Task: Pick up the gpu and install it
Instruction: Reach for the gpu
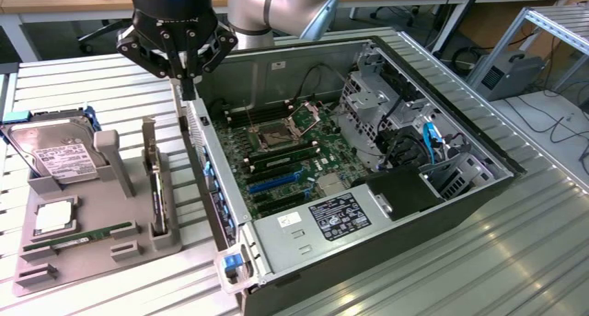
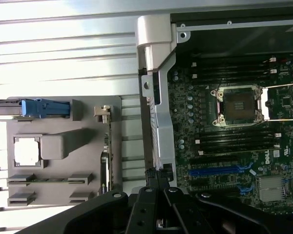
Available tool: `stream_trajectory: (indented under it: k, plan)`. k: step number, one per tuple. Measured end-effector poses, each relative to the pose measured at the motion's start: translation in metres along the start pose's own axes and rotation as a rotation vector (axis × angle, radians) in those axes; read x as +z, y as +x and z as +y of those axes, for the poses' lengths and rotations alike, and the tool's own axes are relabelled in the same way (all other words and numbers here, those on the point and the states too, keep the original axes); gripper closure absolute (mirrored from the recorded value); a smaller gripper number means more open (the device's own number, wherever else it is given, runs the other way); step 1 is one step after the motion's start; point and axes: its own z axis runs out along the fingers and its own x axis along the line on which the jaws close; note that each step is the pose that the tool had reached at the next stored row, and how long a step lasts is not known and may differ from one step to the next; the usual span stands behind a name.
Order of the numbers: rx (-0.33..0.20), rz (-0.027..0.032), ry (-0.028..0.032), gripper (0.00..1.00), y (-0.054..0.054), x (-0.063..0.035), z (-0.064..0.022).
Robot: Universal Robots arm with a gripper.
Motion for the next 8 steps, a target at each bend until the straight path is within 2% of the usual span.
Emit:
stream_trajectory:
  k: [8]
  plan:
    - [0.000, 0.0000, 0.0000, 0.89, 0.0037, -0.0001, -0.0003]
